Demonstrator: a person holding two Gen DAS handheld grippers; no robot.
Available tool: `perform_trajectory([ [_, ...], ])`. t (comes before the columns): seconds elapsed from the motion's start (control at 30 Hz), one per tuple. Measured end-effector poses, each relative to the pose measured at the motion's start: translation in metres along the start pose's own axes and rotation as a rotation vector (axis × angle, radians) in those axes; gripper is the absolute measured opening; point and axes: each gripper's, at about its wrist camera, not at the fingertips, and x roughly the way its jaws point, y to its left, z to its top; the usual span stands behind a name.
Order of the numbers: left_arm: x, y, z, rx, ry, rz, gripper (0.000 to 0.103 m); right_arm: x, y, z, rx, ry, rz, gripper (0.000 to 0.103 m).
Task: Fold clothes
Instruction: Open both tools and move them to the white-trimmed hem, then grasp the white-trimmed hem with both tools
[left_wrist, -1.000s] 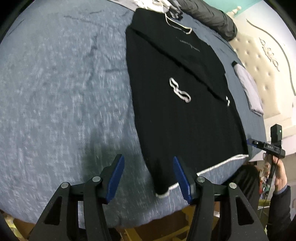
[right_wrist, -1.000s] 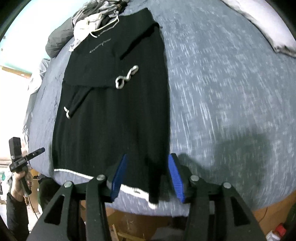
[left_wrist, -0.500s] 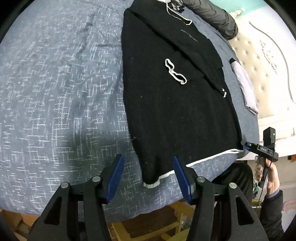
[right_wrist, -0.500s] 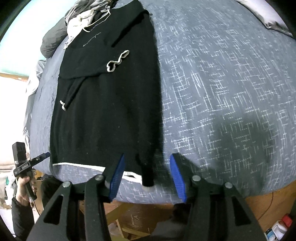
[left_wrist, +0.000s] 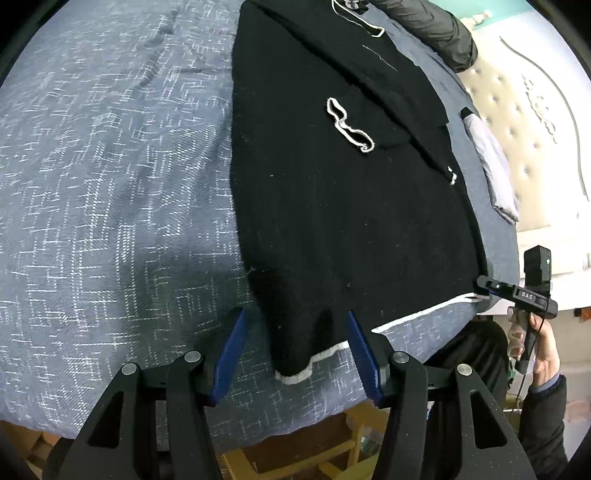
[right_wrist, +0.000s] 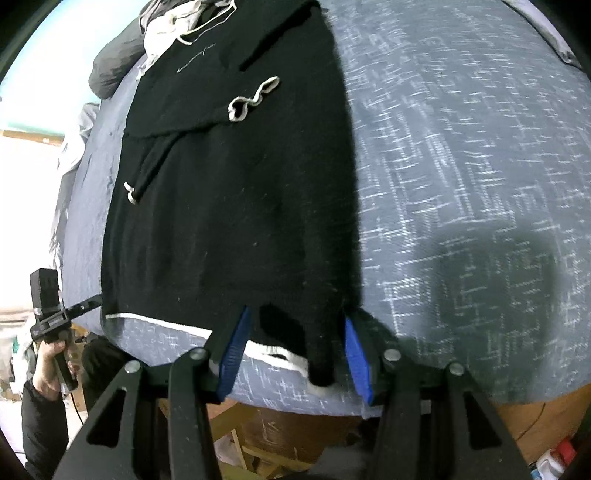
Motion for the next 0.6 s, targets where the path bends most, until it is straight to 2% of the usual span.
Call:
perform_trajectory([
  [0.2,0.008,-0.004,-0.001,0.017,0.000,0.014,0.057,0.000,0.002,0.002,-0.008,-0.006,0.020,0.050],
  [0.27,0.009,-0.007,-0.003,0.030,0.000,0.024,0.047,-0.001,0.002,0.002,-0.016,-0.009,0.026,0.046],
  [0.3,0.009,-0.008,-0.003,0.038,0.003,0.024,0.041,-0.001,0.003,0.002,-0.023,-0.011,0.024,0.037],
  [0.37,0.009,-0.011,-0.003,0.056,0.010,0.025,0.018,-0.001,0.005,0.001,-0.045,-0.016,0.014,0.026],
  [0.4,0.009,-0.013,-0.003,0.065,0.013,0.025,0.016,-0.001,0.007,0.001,-0.052,-0.019,0.013,0.021],
  [0.5,0.009,-0.019,-0.005,0.095,0.019,0.022,0.010,-0.004,0.010,0.000,-0.072,-0.030,0.016,0.014],
  [0.6,0.005,-0.026,-0.006,0.126,0.013,0.012,0.008,-0.011,0.015,-0.001,-0.101,-0.046,0.021,0.011],
])
